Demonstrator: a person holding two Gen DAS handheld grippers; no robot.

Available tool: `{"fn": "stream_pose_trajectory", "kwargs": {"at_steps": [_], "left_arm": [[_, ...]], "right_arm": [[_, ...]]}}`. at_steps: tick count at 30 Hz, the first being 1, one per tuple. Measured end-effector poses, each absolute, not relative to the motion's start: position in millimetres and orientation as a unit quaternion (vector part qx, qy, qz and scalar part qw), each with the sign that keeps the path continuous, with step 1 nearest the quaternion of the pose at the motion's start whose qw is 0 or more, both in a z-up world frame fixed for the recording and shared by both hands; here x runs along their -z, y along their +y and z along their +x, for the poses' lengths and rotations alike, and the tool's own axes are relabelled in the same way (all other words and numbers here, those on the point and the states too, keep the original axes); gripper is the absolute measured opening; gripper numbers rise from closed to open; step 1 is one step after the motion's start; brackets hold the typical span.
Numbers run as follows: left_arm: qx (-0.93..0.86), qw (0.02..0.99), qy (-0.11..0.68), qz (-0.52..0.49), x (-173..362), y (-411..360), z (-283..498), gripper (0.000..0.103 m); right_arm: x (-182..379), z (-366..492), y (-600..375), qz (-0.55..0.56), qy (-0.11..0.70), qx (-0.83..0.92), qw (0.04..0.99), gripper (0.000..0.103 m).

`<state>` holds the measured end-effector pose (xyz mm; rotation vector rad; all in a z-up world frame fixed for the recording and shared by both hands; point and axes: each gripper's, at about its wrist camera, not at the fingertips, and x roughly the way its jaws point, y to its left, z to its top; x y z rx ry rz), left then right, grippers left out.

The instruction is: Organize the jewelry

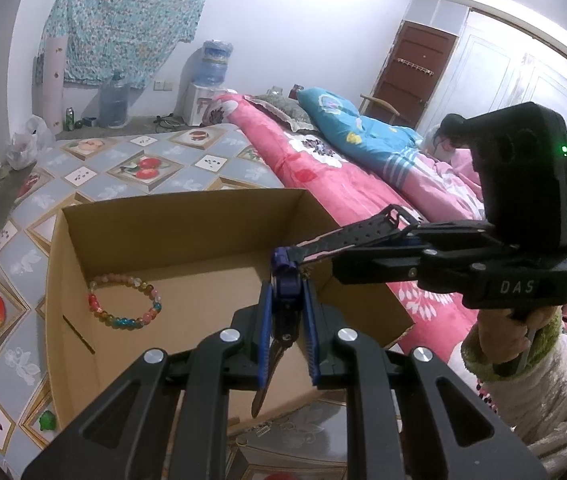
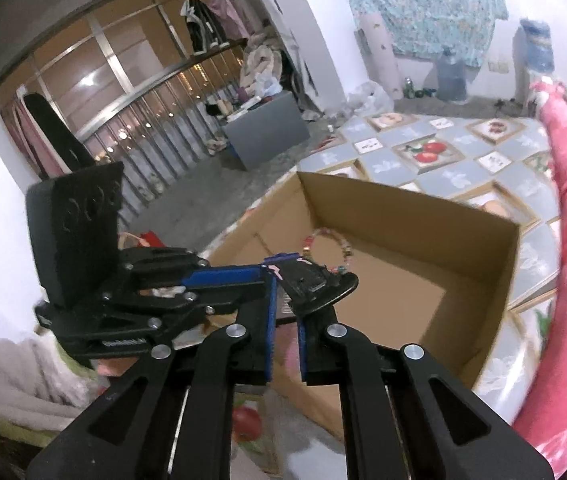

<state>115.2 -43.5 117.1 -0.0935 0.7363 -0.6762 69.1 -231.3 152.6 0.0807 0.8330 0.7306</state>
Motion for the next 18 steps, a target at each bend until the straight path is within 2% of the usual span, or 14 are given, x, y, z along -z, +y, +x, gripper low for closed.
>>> {"fn": "stream_pose_trajectory", "kwargs": {"at_steps": [2,6,18], "left_arm": [[0.324,0.876,0.354,-0.047,-117,-43,116,0.014],[0.326,0.874,0.356,-0.052,-118,-41,117,0.014],[0.35,0.855,0.367,-0.105,-121,-32,122,0.014]], "right_arm": [[-155,66,-233,0.025,0.388,-0.342,0.855,0.018],[-155,62,-229,-0.008,0.377,-0.337,0.863,0.02],[-149,56,-218,-0.047,0.352,-0.325,0.876,0.021]]}}
